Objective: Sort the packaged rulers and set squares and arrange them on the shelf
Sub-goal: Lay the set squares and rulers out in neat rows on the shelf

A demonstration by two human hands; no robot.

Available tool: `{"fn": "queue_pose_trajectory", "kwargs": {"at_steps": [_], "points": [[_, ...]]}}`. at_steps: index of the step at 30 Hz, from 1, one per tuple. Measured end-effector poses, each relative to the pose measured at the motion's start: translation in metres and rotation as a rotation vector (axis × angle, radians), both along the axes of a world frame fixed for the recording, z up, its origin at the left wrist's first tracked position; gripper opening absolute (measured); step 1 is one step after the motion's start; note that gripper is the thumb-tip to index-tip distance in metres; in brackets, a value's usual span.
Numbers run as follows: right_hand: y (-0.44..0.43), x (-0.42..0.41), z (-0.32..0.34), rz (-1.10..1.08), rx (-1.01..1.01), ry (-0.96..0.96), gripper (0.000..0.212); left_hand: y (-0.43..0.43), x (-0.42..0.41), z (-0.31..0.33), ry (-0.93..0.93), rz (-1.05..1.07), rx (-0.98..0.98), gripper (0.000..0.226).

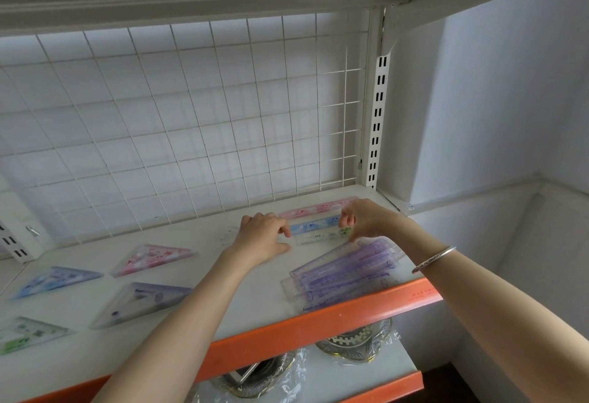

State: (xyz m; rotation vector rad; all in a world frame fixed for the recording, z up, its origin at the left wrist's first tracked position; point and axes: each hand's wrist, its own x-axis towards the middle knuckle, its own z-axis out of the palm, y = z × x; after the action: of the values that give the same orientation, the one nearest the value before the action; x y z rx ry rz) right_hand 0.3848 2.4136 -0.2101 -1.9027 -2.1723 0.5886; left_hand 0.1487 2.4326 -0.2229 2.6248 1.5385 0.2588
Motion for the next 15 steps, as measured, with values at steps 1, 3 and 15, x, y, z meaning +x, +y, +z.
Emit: {"fn": "queue_pose_trajectory", "kwargs": {"at_steps": [1, 3, 15], "points": [[0.000, 0.000, 0.001, -0.009, 0.019, 0.016, 0.033, 0.000, -0.002, 0.000, -0.026, 0.016, 0.007, 0.022], [-0.001, -0.002, 0.003, -0.036, 0.090, 0.065, 0.029, -0.001, -0.003, 0.002, -0.130, 0.076, 0.017, 0.020], [-0.011, -0.033, 0.029, -0.408, 0.004, 1.478, 0.023, -0.012, 0.044, 0.029, -0.751, -0.036, -0.336, 0.007]]}}
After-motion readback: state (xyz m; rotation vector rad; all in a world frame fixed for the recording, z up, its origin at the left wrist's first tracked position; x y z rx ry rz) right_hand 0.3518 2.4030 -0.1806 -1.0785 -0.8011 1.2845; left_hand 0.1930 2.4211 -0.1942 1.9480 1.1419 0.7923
